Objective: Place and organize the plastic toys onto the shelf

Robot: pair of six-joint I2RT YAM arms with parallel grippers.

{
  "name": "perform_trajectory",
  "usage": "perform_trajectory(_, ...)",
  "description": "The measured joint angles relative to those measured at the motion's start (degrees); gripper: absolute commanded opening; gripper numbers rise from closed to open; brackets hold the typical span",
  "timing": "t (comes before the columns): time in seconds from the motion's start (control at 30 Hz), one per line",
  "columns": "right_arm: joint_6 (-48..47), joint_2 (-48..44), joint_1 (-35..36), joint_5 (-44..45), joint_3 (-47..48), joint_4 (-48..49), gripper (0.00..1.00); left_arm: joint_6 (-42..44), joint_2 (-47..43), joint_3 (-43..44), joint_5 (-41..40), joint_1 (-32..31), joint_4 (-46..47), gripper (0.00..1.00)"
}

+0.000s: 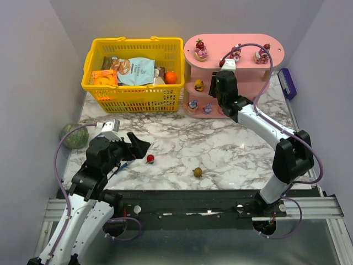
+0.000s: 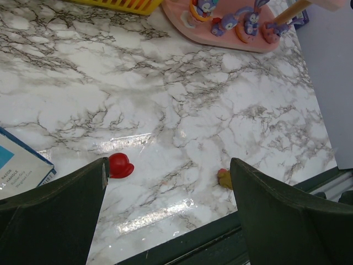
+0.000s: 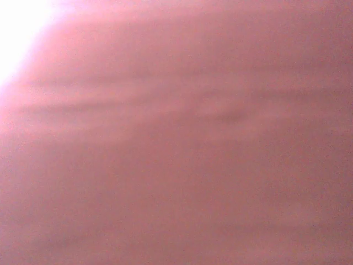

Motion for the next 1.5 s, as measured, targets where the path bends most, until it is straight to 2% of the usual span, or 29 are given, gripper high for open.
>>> perform_trajectory(0.43, -0.55, -1.51, 0.04, -0.96, -5.7, 8.31, 0.25, 0.0, 0.0, 0.0, 0.02, 0.0, 0.0, 0.99)
perform_trajectory(0.9, 0.15, -4.68, 0.04, -0.92, -10.29, 9.51, 0.25, 0.0, 0.0, 0.0, 0.0, 0.0, 0.0, 0.99)
perform_trajectory(1.0, 0.48, -4.59, 0.04, -0.92, -10.29, 9.51, 0.27, 0.0, 0.0, 0.0, 0.0, 0.0, 0.0, 0.99)
perform_trajectory(1.33, 2.01, -3.19, 0.22, -0.02, -10.19, 11.8, 0.41, -0.02, -0.02, 0.0, 0.0, 0.0, 0.0, 0.99)
perform_trajectory(1.5, 2.16, -2.34, 0.44, 1.22, -10.19, 13.68, 0.45, -0.02, -0.02, 0.0, 0.0, 0.0, 0.0, 0.99)
